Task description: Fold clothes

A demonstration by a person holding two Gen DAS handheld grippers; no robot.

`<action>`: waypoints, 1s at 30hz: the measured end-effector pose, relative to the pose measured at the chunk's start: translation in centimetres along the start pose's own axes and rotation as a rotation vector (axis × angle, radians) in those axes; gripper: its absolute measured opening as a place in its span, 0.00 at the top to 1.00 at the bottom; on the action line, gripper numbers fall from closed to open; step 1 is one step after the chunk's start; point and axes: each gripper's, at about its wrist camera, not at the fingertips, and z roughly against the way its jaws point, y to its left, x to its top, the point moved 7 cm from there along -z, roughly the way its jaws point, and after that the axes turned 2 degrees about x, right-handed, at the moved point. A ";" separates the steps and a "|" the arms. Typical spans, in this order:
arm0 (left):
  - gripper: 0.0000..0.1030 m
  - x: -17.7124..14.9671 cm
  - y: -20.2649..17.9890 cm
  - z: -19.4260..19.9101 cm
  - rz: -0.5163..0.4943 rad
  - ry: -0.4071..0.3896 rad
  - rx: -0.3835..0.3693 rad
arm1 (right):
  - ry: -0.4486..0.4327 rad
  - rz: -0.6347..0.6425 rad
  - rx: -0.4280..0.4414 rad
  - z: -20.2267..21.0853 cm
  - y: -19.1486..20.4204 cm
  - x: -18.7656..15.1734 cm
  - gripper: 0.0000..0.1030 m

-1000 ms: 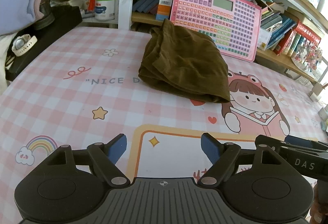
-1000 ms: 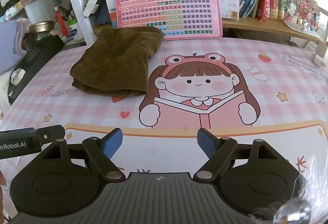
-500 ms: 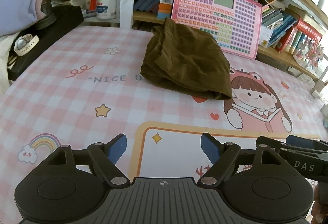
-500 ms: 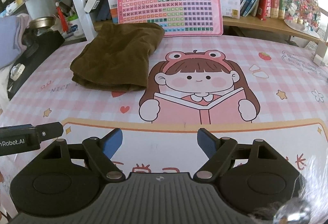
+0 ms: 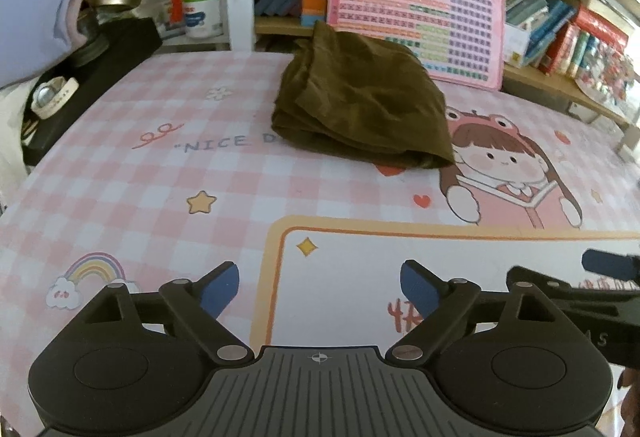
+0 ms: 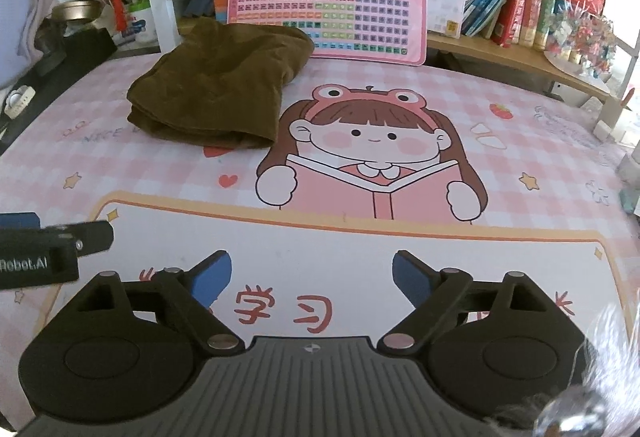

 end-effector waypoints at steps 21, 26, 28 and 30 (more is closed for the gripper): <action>0.00 -0.3 0.0 0.2 -0.025 -0.027 0.048 | -0.015 -0.011 -0.030 0.3 -0.4 -0.2 0.02; 0.00 -0.4 0.0 0.3 -0.026 -0.028 0.052 | -0.014 -0.014 -0.037 0.4 -0.4 -0.4 0.00; 0.00 -0.4 0.0 0.4 -0.027 -0.029 0.050 | -0.014 -0.014 -0.037 0.5 -0.3 -0.4 0.00; 0.00 -0.4 0.0 0.4 -0.028 -0.029 0.048 | -0.014 -0.013 -0.037 0.6 -0.3 -0.5 0.00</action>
